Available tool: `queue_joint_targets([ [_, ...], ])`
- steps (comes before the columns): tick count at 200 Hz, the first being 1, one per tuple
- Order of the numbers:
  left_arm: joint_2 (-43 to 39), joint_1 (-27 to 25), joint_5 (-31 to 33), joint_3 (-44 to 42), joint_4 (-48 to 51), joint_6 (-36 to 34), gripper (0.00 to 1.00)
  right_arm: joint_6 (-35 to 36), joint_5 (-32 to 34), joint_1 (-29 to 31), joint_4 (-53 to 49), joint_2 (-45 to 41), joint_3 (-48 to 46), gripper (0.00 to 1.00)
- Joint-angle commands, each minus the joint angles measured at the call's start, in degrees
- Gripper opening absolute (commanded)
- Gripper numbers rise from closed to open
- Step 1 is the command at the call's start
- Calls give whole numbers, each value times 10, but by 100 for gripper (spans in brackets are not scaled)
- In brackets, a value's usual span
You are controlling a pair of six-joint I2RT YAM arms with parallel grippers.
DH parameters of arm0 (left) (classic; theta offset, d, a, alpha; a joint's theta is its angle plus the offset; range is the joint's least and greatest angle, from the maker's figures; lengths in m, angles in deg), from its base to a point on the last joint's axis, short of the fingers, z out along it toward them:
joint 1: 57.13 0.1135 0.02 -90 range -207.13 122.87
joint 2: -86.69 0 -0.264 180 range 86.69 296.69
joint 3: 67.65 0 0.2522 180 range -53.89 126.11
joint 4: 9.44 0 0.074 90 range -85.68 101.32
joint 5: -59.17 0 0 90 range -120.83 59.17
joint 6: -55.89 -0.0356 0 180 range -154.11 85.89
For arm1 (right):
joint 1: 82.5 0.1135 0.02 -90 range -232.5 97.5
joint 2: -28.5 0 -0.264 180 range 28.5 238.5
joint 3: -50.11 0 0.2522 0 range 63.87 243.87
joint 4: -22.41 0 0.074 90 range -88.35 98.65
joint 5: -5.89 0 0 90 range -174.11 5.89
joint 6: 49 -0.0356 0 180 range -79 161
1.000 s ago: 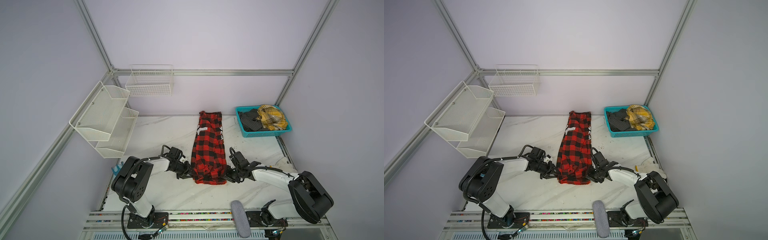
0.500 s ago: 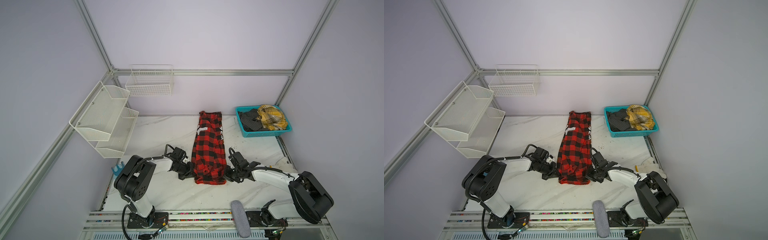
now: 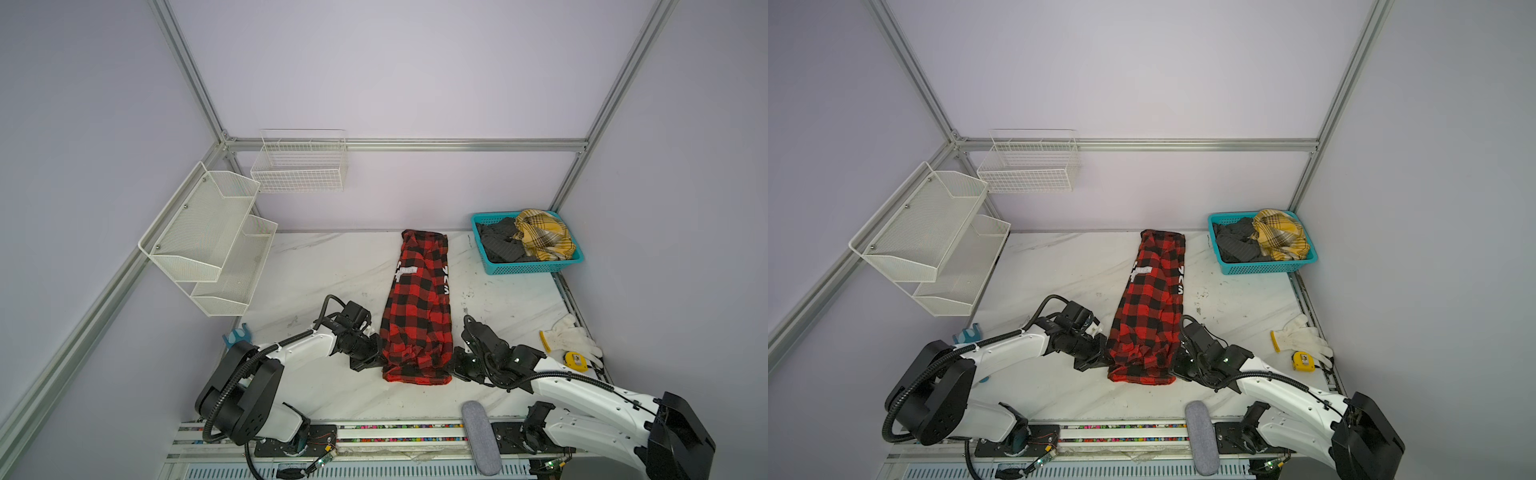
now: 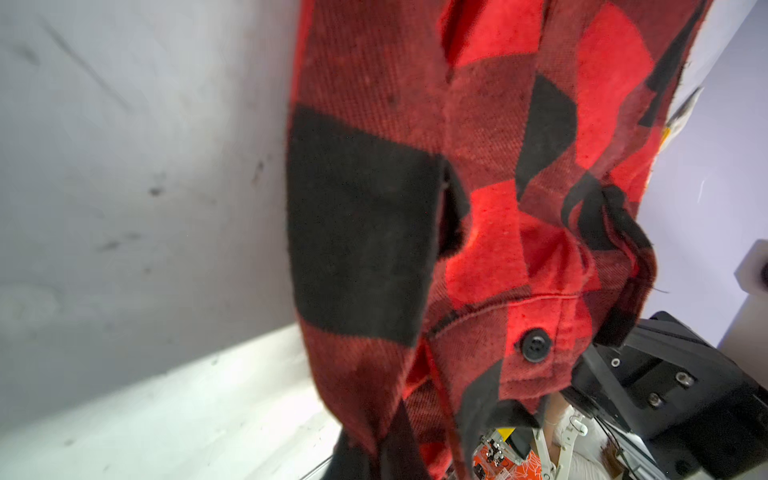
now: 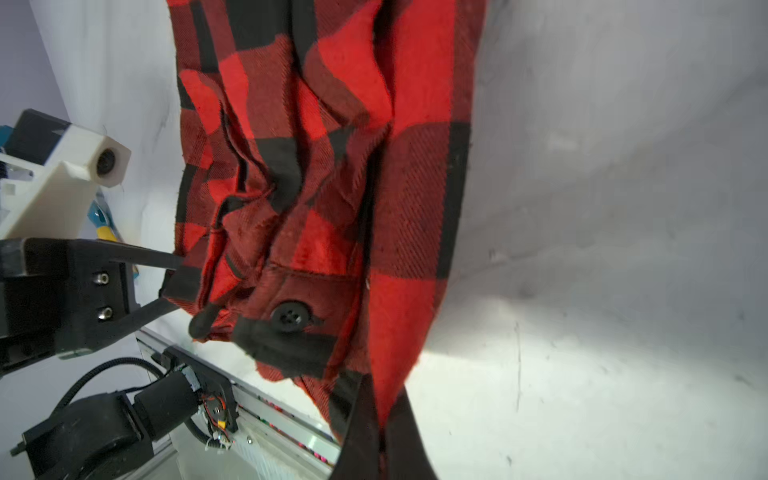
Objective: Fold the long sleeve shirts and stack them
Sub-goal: 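Carry the lifted end with both grippers over onto the shirt's far end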
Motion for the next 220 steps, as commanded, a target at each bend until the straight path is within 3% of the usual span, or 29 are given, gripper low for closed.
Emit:
queue_joint_targets([
  [1, -31, 1, -4, -22, 19, 9, 0, -37, 30, 3, -59, -26, 12, 0],
  [50, -12, 3, -4, 73, -6, 21, 0, -25, 55, -29, -73, 18, 106, 0],
  [86, 91, 24, 0, 225, -50, 30, 0, 75, 28, -142, -66, 99, 201, 0],
  [132, 262, 69, -2, 436, -104, 73, 0, 212, -6, -270, -55, 310, 405, 0],
  [165, 424, 81, -9, 632, -96, 99, 0, 249, -49, -331, -50, 494, 583, 0],
  [176, 475, 82, -9, 699, -86, 99, 20, 246, -57, -342, -60, 552, 645, 3],
  [187, 527, 85, -2, 771, -53, 91, 44, 245, -72, -349, -59, 597, 688, 30],
  [194, 557, 91, 3, 815, -32, 87, 54, 244, -72, -352, -72, 627, 719, 44],
  [205, 590, 103, 12, 860, -14, 89, 65, 254, -68, -353, -94, 658, 757, 58],
  [220, 606, 121, 5, 884, -33, 98, 71, 269, -42, -353, -102, 662, 767, 65],
])
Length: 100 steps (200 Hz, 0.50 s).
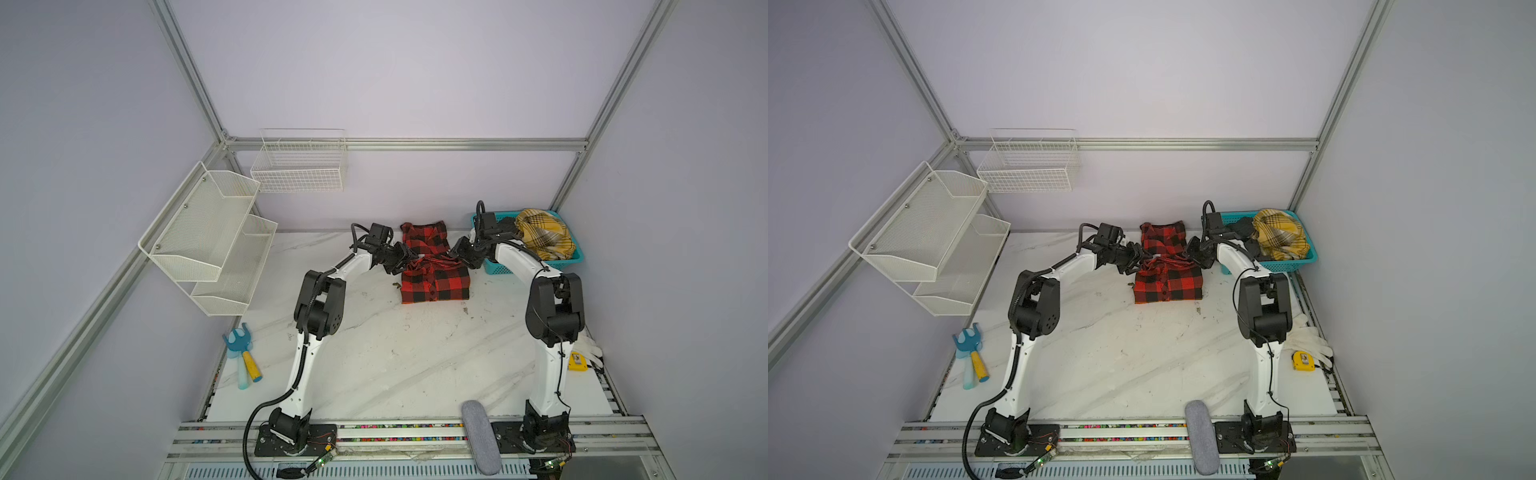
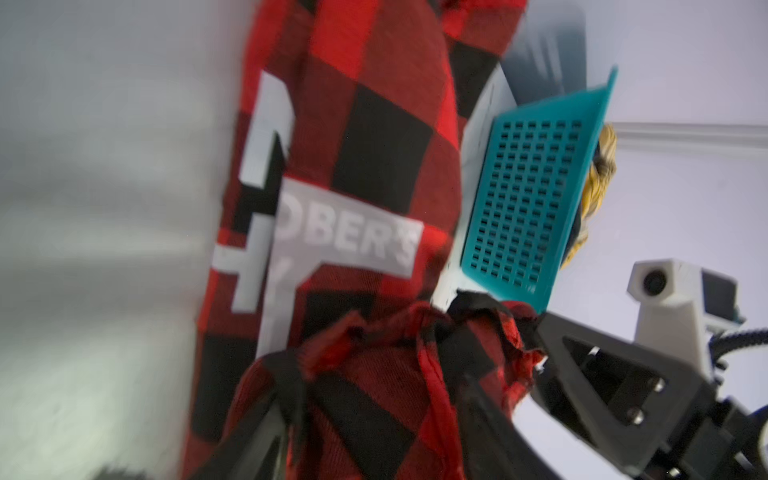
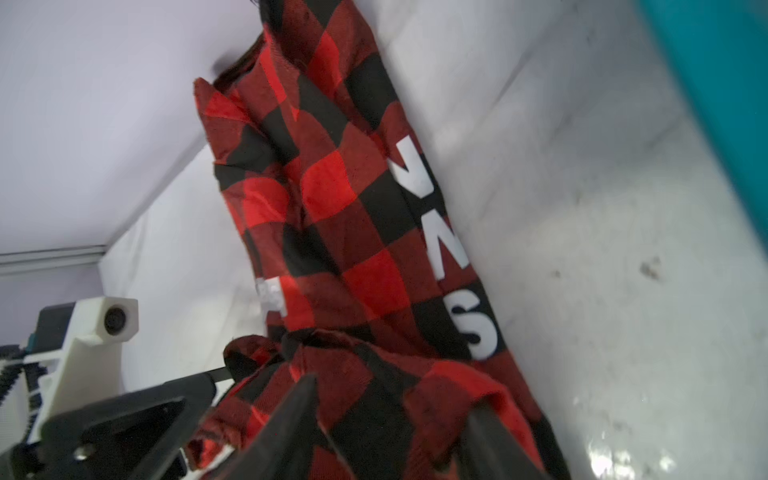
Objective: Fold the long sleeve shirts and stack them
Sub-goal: 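Carry the lifted end with both grippers over onto the shirt's far end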
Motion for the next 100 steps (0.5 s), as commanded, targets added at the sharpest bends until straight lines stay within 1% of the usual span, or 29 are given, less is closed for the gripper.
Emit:
queue_joint_targets([
  [1, 11, 30, 0, 95, 19, 9, 71, 31, 11, 3, -44, -1, 32, 66],
  [17, -5, 43, -9, 113, 14, -6, 72, 49, 39, 4, -51, -24, 22, 69],
  [30, -48, 46, 14, 100, 40, -39, 72, 80, 72, 4, -70, -48, 20, 75],
  [34, -67, 46, 23, 83, 44, -45, 71, 90, 82, 4, -77, -57, 19, 77],
  [38, -87, 46, 31, 61, 45, -48, 71, 97, 92, 4, -81, -67, 16, 81],
  [46, -129, 44, 47, 4, 45, -50, 68, 109, 113, 4, -84, -88, 5, 85],
  [57, -191, 30, 71, -78, 35, -57, 65, 115, 134, 4, -85, -123, -18, 85],
  [65, -223, 13, 86, -124, 30, -65, 63, 121, 144, 4, -84, -145, -38, 84],
  [71, -239, -1, 90, -151, 30, -69, 59, 126, 149, 4, -84, -161, -54, 81],
  [87, -258, -31, 68, -205, 22, -68, 48, 141, 128, 12, -71, -195, -106, 68],
  [94, -263, -43, 63, -232, 0, -64, 45, 142, 116, 17, -60, -207, -129, 60],
  [100, -264, -51, 60, -251, -19, -57, 44, 146, 108, 22, -54, -213, -144, 51],
])
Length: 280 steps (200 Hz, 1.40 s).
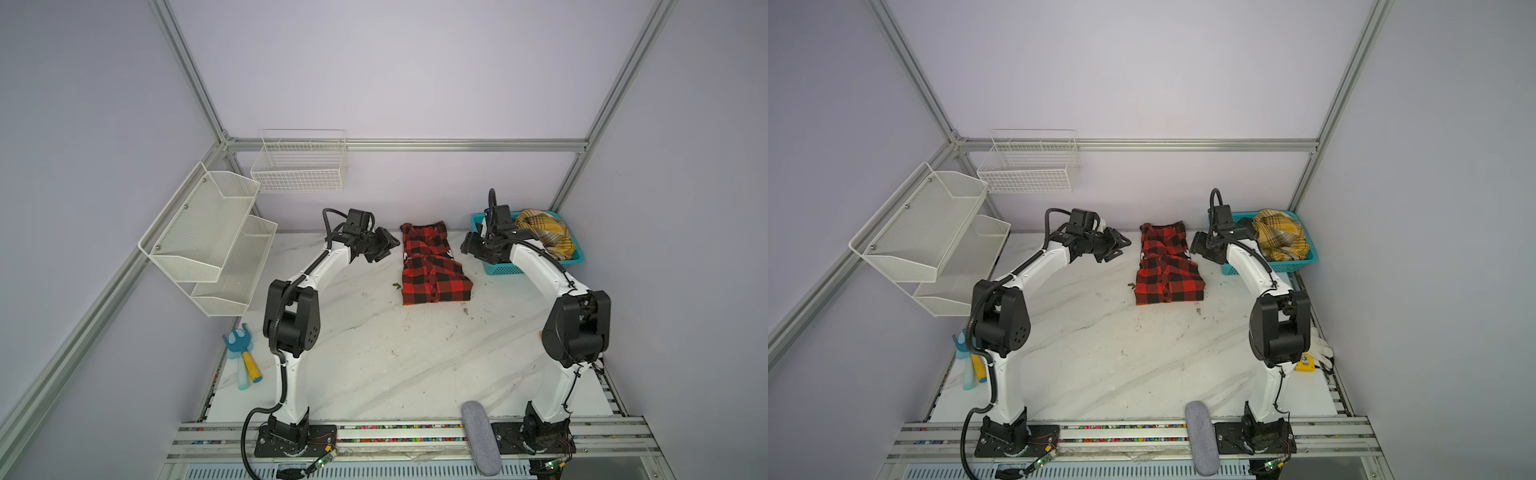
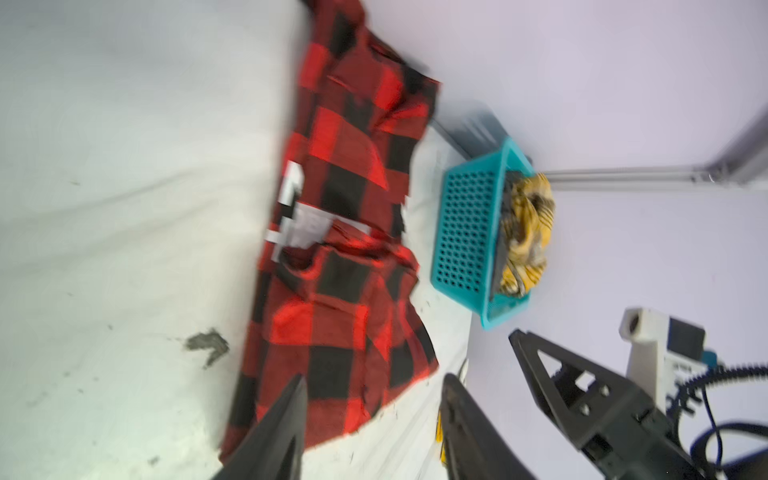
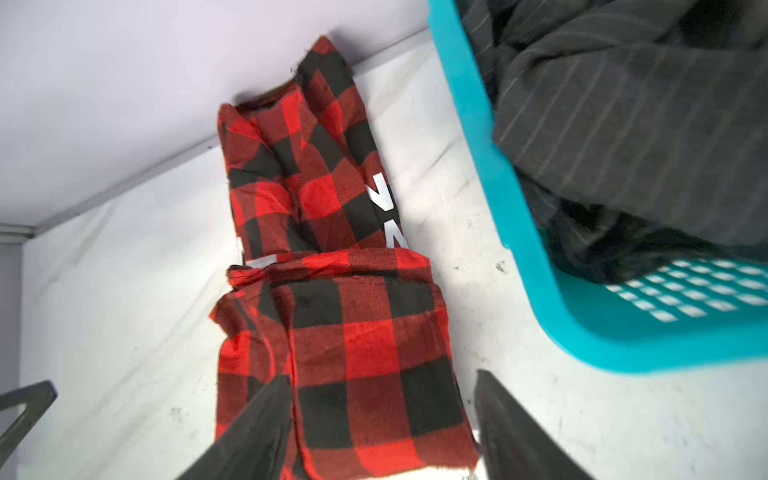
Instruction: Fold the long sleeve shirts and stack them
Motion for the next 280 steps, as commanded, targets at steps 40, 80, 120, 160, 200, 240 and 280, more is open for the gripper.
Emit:
queue_joint_targets([
  [40, 47, -90, -59, -73, -78, 19, 42, 25, -21, 38, 5, -26, -113, 24],
  [80, 123, -92, -47, 9, -47, 4, 45, 6, -52, 47, 63, -10, -158, 27],
  [120, 195, -76, -16, 70, 1, -11, 46, 15, -46, 47, 94, 90, -99, 27],
  [160, 206, -61, -16, 65, 9, -29, 53, 18, -13, 47, 91, 172, -71, 27],
  [200, 156, -60, -19, -30, 41, -55, 50, -5, -34, 72, 102, 120, -147, 31],
  [240, -2, -68, -10, -306, 5, -58, 48, -54, -48, 143, 85, 34, -259, 32],
  [280, -191, -75, -18, -519, -36, -30, 49, -149, -64, 215, 106, -122, -407, 32],
])
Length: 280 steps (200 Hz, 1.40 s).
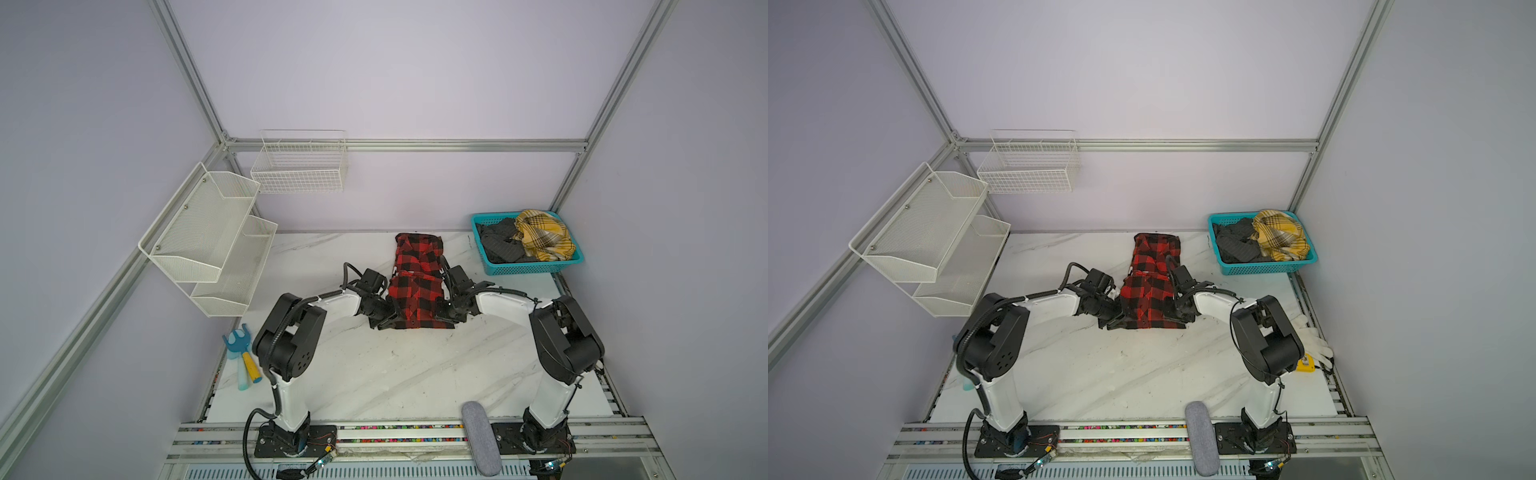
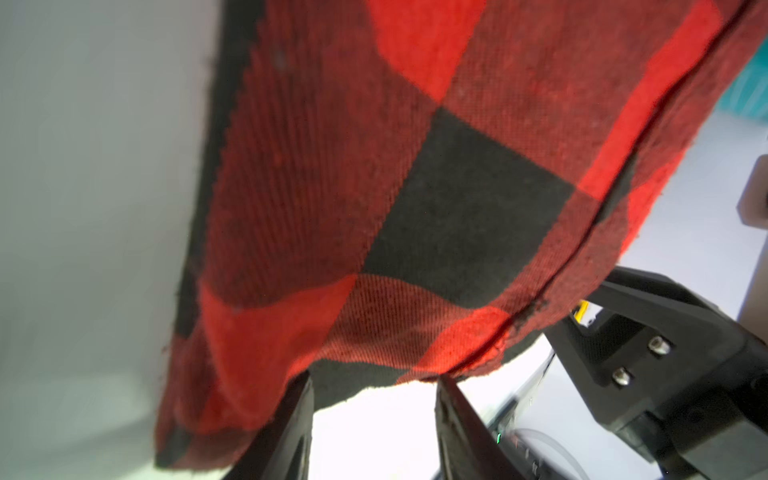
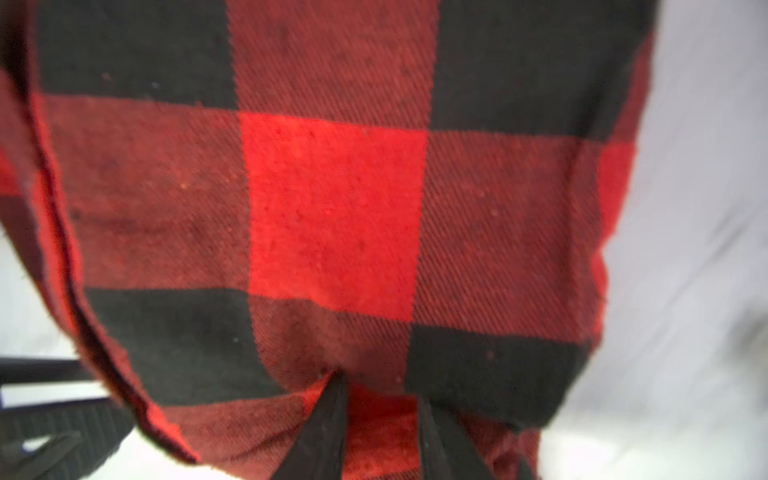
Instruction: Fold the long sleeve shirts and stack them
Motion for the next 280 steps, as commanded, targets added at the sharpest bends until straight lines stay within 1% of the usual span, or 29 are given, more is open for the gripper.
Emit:
queue_joint_targets([
  [1, -73, -5, 12, -93, 11, 13, 49, -71, -6, 26, -27, -74, -52, 32],
  [15, -124, -3, 12, -88, 28, 12, 51, -80, 5, 33, -53, -119, -45, 33],
  [29, -149, 4, 19, -36, 57, 1, 52, -92, 16, 33, -68, -145, -14, 34],
  [41, -143, 13, 17, 20, 72, -6, 50, -90, 17, 33, -74, -141, 22, 35],
  [57, -106, 26, 12, 89, 76, -22, 47, -83, 28, 32, -75, -102, 58, 35],
  [86, 9, 55, -3, 188, 76, -51, 36, -56, 42, 25, -48, -20, 107, 30],
  [119, 105, 61, -11, 264, 80, -72, 32, -32, 55, -3, -34, 73, 173, 27],
  [135, 132, 62, 3, 278, 91, -79, 31, -17, 57, -14, -35, 114, 204, 26],
  [167, 155, 63, 12, 268, 89, -86, 30, 3, 51, -18, -46, 183, 255, 24],
  [194, 149, 65, 20, 250, 89, -94, 31, 21, 47, -18, -61, 183, 279, 24],
  [207, 131, 68, 22, 246, 90, -94, 34, 23, 54, -18, -82, 170, 295, 25],
  [218, 107, 69, 32, 247, 94, -94, 40, 26, 69, -18, -104, 149, 305, 29],
  [226, 86, 68, 38, 249, 99, -94, 44, 25, 83, -19, -112, 127, 301, 38],
  [239, 50, 68, 43, 253, 105, -90, 46, 26, 94, -28, -118, 89, 278, 55],
  [248, 25, 63, 47, 251, 108, -86, 46, 25, 86, -42, -118, 68, 254, 63],
  [259, -1, 52, 47, 245, 113, -82, 46, 28, 59, -63, -112, 47, 218, 67],
  [280, -30, 17, 33, 223, 116, -79, 43, 50, -2, -85, -88, 37, 161, 69],
])
